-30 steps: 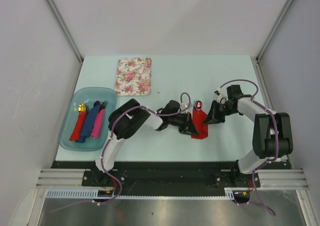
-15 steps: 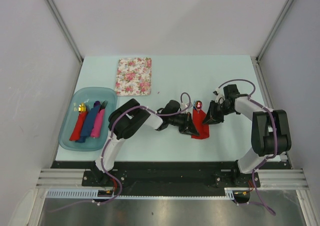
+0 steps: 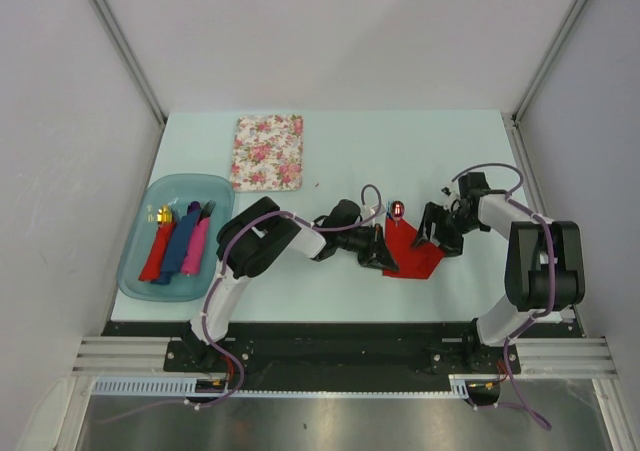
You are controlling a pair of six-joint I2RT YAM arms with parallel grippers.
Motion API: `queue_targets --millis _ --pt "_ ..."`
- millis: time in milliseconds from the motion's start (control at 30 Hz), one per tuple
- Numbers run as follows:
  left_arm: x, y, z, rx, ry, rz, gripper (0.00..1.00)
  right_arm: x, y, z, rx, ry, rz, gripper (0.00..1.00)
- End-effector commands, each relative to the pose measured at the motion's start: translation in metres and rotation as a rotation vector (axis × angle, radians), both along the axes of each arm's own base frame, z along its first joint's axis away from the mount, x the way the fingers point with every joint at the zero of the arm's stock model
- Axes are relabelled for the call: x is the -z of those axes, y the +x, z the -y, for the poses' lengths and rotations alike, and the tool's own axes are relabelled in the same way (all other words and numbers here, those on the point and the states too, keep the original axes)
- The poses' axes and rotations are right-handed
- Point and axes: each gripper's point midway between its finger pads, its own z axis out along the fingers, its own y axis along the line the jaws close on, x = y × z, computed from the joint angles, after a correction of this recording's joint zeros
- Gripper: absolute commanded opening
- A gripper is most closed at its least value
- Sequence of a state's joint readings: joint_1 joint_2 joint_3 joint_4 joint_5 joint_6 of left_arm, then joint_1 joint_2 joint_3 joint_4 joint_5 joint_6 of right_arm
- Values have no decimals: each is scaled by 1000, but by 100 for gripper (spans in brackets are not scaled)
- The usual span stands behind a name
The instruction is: Place the utensils on the paper napkin and roll it up
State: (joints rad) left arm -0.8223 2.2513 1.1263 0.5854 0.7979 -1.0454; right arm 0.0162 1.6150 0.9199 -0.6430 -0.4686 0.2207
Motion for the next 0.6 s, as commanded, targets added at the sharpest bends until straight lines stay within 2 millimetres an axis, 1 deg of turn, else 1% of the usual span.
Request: queue_targets --millis 0,67,100,167,200,267,300,367,400,500,567 --pt "38 1 -11 -33 115 10 5 13 -7 16 36 -30 -59 73" --pt "40 1 -11 -33 117 7 5 16 -10 18 43 -28 -72 72" --pt "39 1 -11 -34 115 8 5 17 -12 18 45 -24 -79 67" --pt "39 1 -11 -34 115 7 5 18 -16 16 53 15 -91 60" --pt "39 0 -11 -33 115 7 5 17 -16 14 56 27 -87 49" --pt "39 1 -11 -35 116 5 4 10 -14 8 49 73 -78 38" --pt "39 0 -12 -33 116 5 5 6 -12 6 43 90 -68 27" --pt "39 1 -12 -34 115 7 5 -3 -8 -2 27 133 -47 19" --pt "40 1 -11 -35 116 5 4 -8 -6 -6 15 144 -34 12" --pt "39 1 -11 -34 113 7 4 -21 -3 -18 -25 178 5 1" --pt "38 1 -11 -33 113 8 4 -29 1 -25 -34 209 24 0"
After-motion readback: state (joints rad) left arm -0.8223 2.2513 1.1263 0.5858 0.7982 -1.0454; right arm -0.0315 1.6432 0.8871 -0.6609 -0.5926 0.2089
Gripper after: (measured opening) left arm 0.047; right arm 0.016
